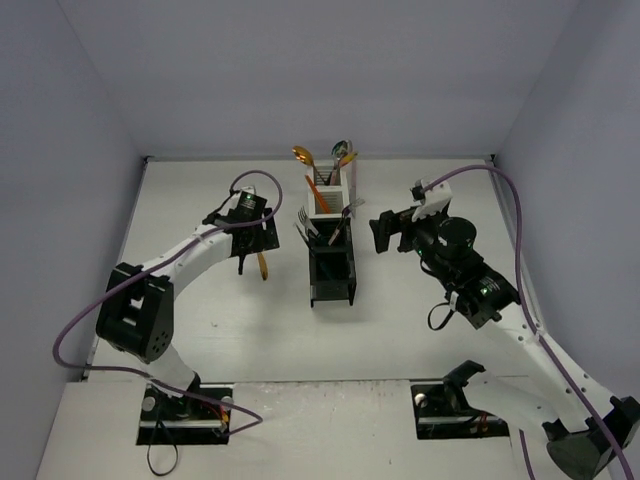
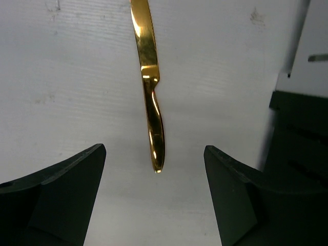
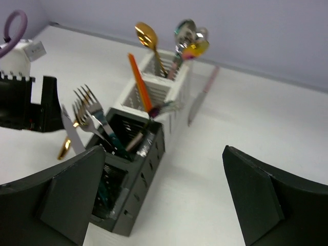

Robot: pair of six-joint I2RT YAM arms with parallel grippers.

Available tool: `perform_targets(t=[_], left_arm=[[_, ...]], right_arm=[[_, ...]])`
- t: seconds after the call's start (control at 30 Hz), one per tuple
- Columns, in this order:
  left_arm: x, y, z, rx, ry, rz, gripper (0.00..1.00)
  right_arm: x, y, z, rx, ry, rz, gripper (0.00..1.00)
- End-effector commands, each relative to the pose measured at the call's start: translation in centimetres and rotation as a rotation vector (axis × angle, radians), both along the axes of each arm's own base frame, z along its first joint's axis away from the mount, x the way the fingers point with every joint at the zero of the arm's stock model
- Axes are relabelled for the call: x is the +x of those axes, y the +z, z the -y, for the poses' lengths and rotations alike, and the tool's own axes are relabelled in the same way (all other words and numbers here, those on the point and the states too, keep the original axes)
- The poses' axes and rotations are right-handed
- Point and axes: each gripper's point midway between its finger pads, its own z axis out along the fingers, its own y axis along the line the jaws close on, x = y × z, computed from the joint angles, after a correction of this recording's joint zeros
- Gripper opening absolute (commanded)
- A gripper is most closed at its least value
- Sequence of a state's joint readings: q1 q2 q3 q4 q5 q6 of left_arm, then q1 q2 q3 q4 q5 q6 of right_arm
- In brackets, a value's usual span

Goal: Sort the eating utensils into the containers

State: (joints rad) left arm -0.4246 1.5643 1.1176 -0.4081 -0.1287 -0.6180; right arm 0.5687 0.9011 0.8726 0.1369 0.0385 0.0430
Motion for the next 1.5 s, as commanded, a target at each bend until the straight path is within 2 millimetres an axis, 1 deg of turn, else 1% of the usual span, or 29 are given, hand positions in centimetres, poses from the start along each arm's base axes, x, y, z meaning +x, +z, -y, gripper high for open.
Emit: perform_targets(t=[0.0,0.03,0.1,0.13,0.2,0.23,0.37,0.5,0.6,0.8,1.03,1.17,1.3,1.4,1.47], left_arm=[[3.0,0.5,-0.1,0.037,0.100,0.004,0.74],[3.1,-0.3,-0.2,0.045,0.103,-0.013,0.73],[4.3,-0.6,0.5,0.042,0.105,-0.025,0.70],[4.4,-1.3,0.5,0.049,0.108,-0.043,0.69],[4.9,-1.8,0.5,0.059,0.127,-0.064,0.67],[5.0,-2.4,0.4,0.069,0.137,-0.079,0.65],[5.5,-3.3,0.3,0.074,0.151,-0.100,0.59],[5.5,-4.6,0.2,0.091,0.160,-0.147,0.51],[5.2,-5.0,0.1,0.095,0.169,-0.163,0.44],[4.5,-5.9,-0.4,0.106,0.172,-0.207,0.37],[4.0,-6.6,-0.9,0.103,0.181,-0.237,0.29],[4.2,-6.9,-1.9,0.109,0.197,-0.247,0.24],[4.8,-7.3,-2.7,0.105,0.204,-0.258,0.23],[5.1,-7.7,-2.7,0.106,0.192,-0.268,0.22],[5.1,-8.1,-2.5,0.101,0.187,-0.278,0.19]], right_arm=[[-0.7,-1.1,3.4,-0.029,-0.147,-0.108,0.97],[-0.7,-1.1,3.5,-0.029,-0.150,-0.108,0.97],[-1.4,-1.3,4.0,-0.017,-0.155,-0.122,0.97],[-1.6,-1.4,4.2,-0.016,-0.154,-0.126,0.97],[-2.2,-1.4,4.5,-0.021,-0.156,-0.129,0.98],[-2.4,-1.4,4.7,-0.025,-0.156,-0.131,0.98],[-3.1,-1.3,5.3,-0.037,-0.160,-0.136,0.98],[-3.6,-1.6,5.7,-0.053,-0.161,-0.136,0.99],[-3.9,-1.3,5.9,-0.053,-0.153,-0.129,0.99],[-4.2,-2.0,5.7,-0.067,-0.135,-0.145,1.00],[-4.5,-2.1,5.6,-0.087,-0.117,-0.148,1.00],[-4.5,-1.9,5.6,-0.105,-0.101,-0.144,1.00],[-4.6,-2.0,5.4,-0.121,-0.088,-0.151,1.00],[-4.7,-2.2,5.4,-0.130,-0.079,-0.157,1.00],[-4.8,-2.3,5.4,-0.137,-0.077,-0.162,1.00]])
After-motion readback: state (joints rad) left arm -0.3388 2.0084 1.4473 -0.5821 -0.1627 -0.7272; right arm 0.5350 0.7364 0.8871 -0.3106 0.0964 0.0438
